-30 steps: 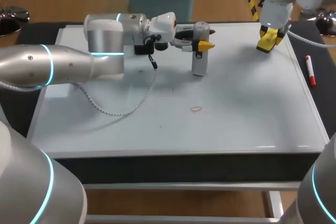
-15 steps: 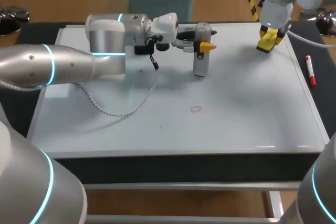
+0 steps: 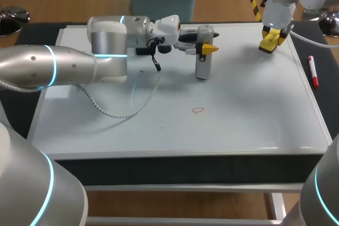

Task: Pick up the inspection probe, press it on each red-marked spot on the whiteboard one by one, put down the probe, pick up the eraser, and wipe off all the red marks.

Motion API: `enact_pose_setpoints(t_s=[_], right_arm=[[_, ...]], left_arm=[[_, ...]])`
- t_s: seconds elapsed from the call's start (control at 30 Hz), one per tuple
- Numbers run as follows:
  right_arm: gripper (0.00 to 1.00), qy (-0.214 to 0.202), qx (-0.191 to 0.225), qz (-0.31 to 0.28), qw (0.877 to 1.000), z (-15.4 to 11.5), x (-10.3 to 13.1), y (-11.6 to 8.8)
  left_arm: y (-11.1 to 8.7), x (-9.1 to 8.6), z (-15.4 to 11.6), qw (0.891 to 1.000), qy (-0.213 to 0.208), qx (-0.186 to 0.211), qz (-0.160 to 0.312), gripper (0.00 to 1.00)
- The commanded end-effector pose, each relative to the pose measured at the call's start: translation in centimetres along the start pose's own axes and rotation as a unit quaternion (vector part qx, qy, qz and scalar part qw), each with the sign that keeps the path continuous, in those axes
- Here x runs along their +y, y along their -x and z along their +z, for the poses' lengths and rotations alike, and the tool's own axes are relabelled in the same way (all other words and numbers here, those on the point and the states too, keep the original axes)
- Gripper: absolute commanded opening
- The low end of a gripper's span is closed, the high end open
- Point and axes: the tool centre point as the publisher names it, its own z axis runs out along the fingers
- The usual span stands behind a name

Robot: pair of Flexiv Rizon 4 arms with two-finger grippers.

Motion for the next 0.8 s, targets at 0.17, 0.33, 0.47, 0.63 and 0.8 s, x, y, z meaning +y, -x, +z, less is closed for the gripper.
enact_pose_setpoints(t_s=[0.17, 0.33, 0.47, 0.63, 0.8], right_arm=[[0.0, 0.001, 0.002, -0.001, 1.0, -0.1, -0.1, 0.0], [0.0, 0.001, 0.002, -0.001, 1.0, -0.1, -0.1, 0.0], [0.0, 0.001, 0.002, -0.001, 1.0, -0.1, -0.1, 0.0], [0.0, 0.001, 0.002, -0.001, 1.0, -0.1, -0.1, 0.0], [0.0, 0.001, 0.002, -0.001, 1.0, -0.1, -0.1, 0.0]], left_arm=[[0.4, 0.5, -0.1, 1.0, 0.0, 0.003, -0.003, 0.0], [0.5, 0.5, -0.1, 1.0, 0.001, 0.003, -0.001, 0.0], [0.5, 0.3, -0.2, 1.0, 0.001, 0.002, 0.002, 0.0], [-0.4, -1.5, -0.2, 1.0, 0.008, 0.004, 0.028, 0.0], [-1.6, -4.1, -1.3, 0.999, -0.004, 0.008, 0.045, 0.0]])
